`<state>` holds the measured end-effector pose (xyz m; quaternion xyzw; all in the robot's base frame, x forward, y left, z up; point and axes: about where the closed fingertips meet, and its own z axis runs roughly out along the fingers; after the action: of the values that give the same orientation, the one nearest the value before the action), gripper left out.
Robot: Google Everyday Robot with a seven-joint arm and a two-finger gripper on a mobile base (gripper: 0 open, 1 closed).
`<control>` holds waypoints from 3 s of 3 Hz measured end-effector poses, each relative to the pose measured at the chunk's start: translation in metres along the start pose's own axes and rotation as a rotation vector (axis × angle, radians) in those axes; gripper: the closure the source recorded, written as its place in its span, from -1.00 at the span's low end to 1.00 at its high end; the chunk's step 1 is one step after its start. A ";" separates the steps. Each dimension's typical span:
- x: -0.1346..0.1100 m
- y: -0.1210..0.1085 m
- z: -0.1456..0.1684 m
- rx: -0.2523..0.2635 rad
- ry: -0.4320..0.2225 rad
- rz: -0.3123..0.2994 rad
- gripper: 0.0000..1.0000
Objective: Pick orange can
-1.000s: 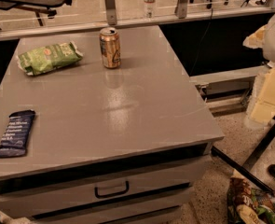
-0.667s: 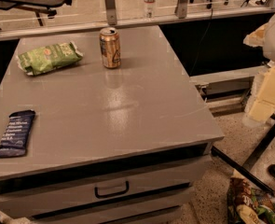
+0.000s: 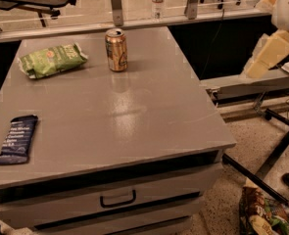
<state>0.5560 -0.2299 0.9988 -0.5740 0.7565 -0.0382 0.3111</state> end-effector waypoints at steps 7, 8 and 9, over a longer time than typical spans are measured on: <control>-0.252 -0.045 0.208 -0.238 -0.889 0.178 -1.00; -0.267 -0.032 0.220 -0.245 -0.921 0.183 -1.00; -0.273 -0.021 0.239 -0.255 -0.907 0.194 -1.00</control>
Offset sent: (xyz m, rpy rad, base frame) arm 0.2344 0.1081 0.0316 0.5585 -0.2170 0.1746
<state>0.7367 0.0782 0.9322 -0.4931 0.5932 0.3382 0.5391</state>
